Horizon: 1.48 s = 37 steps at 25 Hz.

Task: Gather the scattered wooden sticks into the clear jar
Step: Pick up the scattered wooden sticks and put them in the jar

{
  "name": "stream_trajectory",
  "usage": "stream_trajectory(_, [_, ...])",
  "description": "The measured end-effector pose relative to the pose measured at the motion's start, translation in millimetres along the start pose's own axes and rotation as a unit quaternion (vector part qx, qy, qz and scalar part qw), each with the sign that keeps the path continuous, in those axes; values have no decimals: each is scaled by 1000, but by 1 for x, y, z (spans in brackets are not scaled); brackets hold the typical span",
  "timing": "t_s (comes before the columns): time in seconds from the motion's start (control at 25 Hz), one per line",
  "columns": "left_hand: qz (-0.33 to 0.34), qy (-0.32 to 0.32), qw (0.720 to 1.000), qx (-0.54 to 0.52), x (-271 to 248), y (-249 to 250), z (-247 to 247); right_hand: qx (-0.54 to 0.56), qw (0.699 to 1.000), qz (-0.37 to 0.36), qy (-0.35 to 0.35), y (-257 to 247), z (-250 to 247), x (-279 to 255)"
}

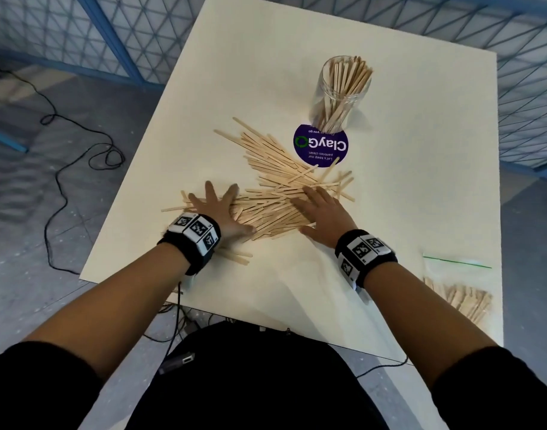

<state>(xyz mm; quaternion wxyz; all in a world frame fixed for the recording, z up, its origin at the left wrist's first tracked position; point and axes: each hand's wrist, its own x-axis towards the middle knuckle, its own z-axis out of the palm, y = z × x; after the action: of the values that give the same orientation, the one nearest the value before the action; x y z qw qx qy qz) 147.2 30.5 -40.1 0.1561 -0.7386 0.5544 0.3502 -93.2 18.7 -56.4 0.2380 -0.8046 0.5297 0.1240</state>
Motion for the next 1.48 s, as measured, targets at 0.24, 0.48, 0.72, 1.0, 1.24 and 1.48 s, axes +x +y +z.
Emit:
stream_trajectory(0.24, [46,21,997,51,8,40,10,69,991,82,78,4,16,-13])
stream_trajectory(0.48, [193,22,981,11,7,67,6,19,982,139,124,0,11,-23])
stream_trajectory(0.72, [234,70,963,112,6,59,-2,-40,994,55,85,-10,7,-16])
stream_trajectory(1.0, [218,94,968,83,13,61,-12,47,990,96,87,-13,9,-17])
stream_trajectory(1.24, [250,59,961,107,15,66,-11,70,988,109,80,-16,7,-21])
stream_trajectory(1.48, [189,68,967,159,13,55,-18,13,988,117,99,-14,9,-20])
